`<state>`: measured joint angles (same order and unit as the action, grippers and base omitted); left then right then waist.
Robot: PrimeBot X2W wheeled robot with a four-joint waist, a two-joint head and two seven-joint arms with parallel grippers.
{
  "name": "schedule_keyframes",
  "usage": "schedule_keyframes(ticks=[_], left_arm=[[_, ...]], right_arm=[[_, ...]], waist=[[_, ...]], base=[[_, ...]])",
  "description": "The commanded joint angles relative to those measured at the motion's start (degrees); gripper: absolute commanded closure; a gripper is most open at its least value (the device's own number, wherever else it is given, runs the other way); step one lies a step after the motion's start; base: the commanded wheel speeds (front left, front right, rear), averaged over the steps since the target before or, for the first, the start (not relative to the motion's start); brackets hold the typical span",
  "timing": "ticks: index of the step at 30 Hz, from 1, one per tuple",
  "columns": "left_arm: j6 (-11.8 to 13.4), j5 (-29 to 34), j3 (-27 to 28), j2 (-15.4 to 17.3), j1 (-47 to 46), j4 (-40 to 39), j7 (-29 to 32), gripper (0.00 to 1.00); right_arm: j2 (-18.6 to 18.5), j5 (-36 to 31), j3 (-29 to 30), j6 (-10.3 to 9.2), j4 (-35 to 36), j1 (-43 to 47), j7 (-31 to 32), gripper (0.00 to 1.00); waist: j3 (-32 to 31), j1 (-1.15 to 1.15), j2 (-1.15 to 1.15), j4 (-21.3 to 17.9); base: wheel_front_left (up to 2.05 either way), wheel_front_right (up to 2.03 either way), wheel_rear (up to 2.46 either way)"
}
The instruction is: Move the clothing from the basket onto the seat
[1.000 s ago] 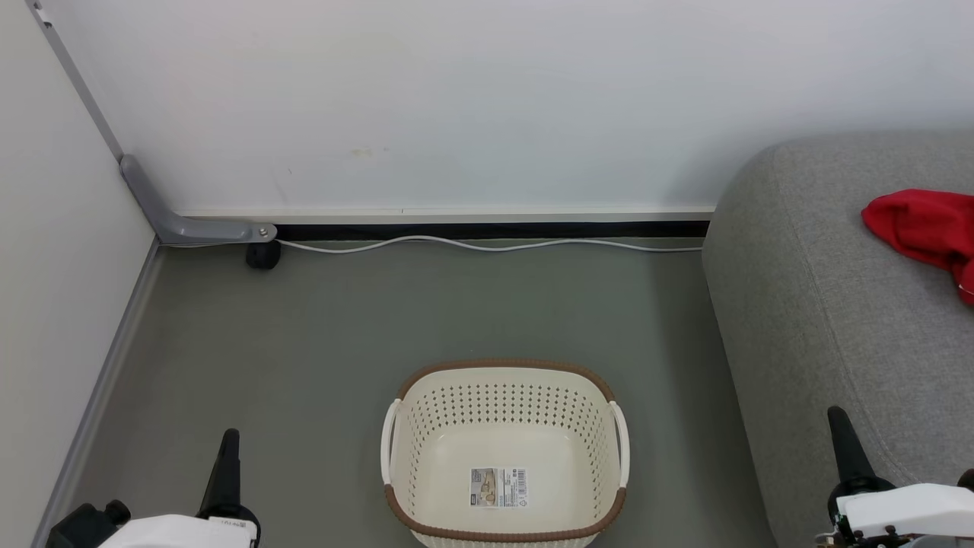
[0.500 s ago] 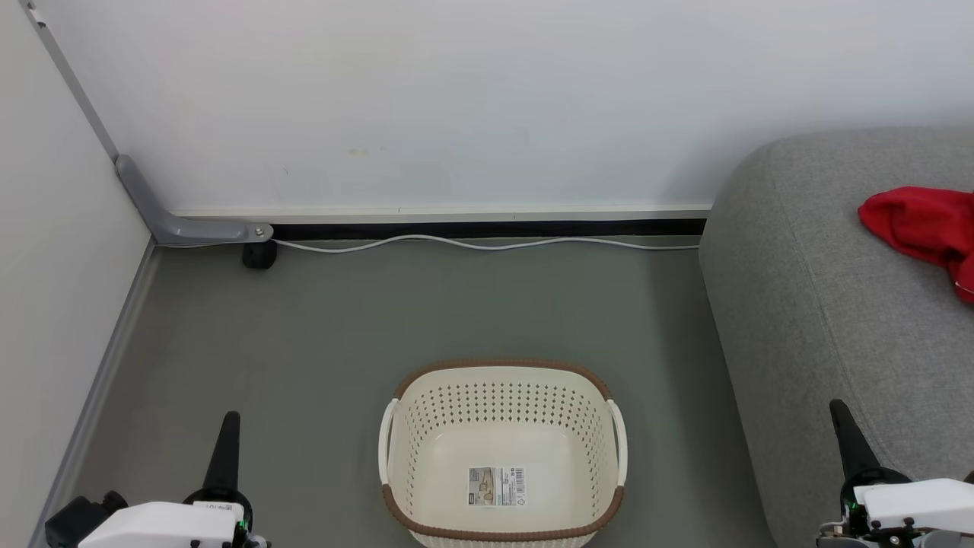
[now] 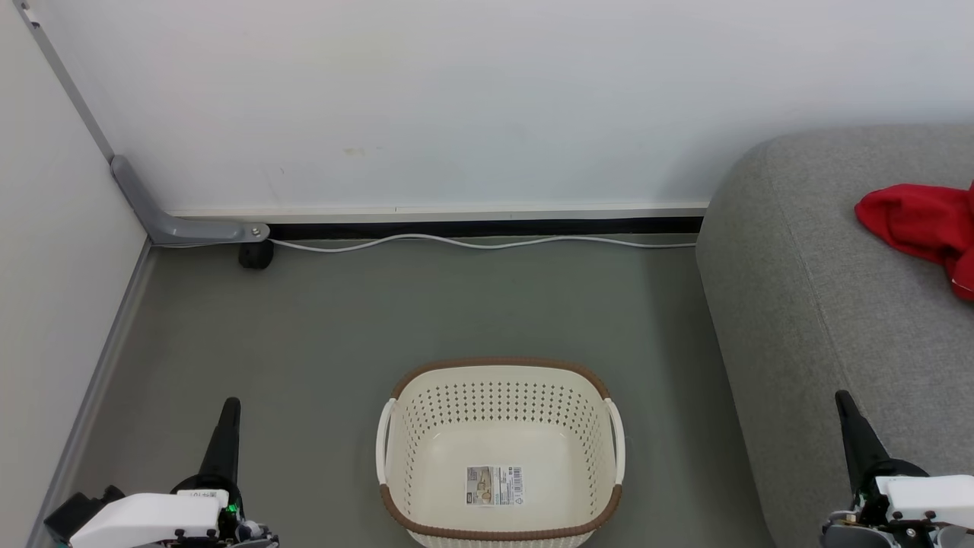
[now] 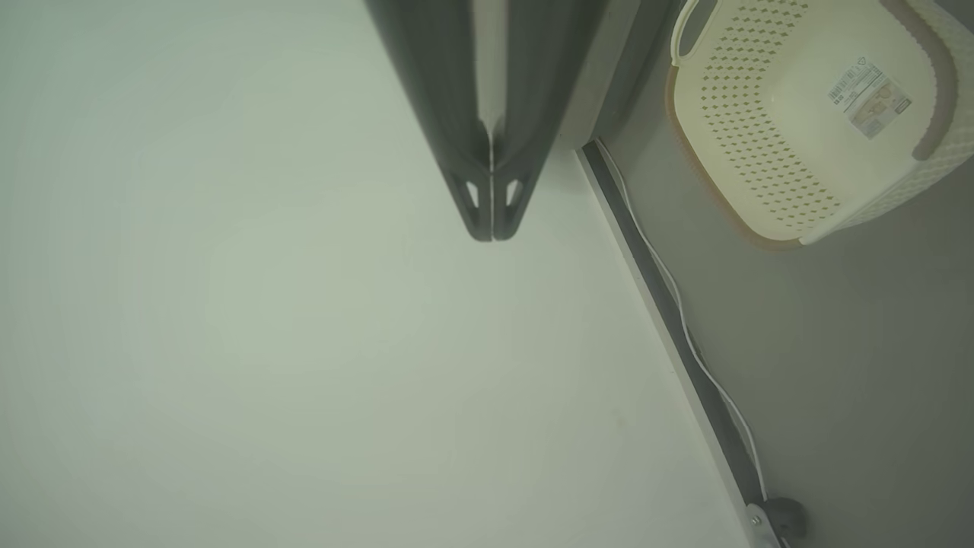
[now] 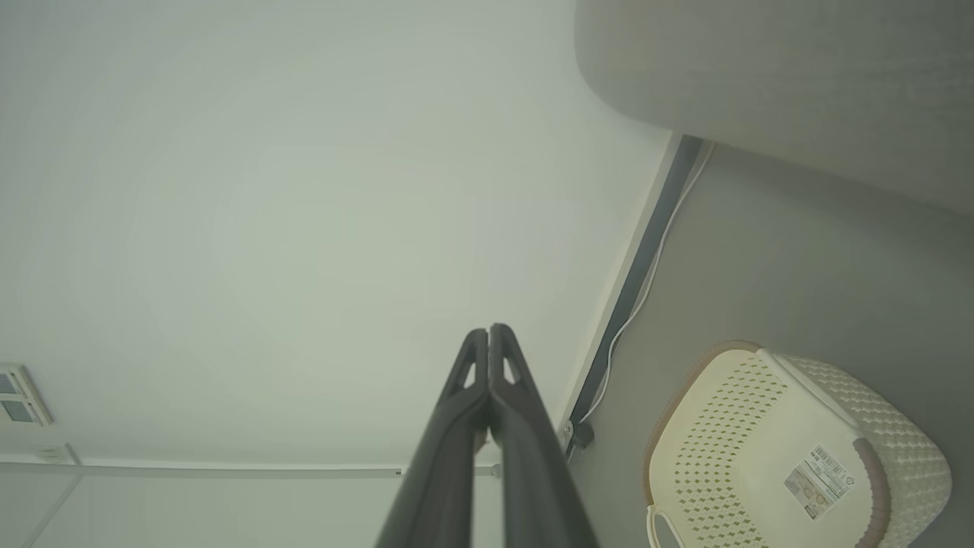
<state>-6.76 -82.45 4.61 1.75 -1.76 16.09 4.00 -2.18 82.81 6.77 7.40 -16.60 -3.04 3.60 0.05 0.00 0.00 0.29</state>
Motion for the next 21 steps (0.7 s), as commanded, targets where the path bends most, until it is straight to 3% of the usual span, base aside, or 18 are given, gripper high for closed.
schedule_keyframes(ticks=[1,12,21], left_arm=[[-0.5,-2.1,1.7,1.0,-3.3,-1.7,0.6,1.0],[-0.7,-9.6,1.9,1.1,-4.4,-2.0,2.5,1.0],[-0.7,-9.7,1.9,1.1,-4.4,-2.0,2.5,1.0]], right_arm=[[-0.7,2.1,-0.9,0.08,2.1,-2.6,1.0,1.0],[-0.7,9.2,-0.2,0.09,2.6,-3.1,2.9,1.0],[-0.7,9.3,-0.2,0.09,2.6,-3.1,2.9,1.0]], waist=[[0.0,0.0,0.0,0.0],[0.1,0.0,0.0,-0.3],[0.1,0.0,0.0,-0.3]], base=[[0.0,0.0,0.0],[0.0,0.0,0.0],[0.0,0.0,0.0]])
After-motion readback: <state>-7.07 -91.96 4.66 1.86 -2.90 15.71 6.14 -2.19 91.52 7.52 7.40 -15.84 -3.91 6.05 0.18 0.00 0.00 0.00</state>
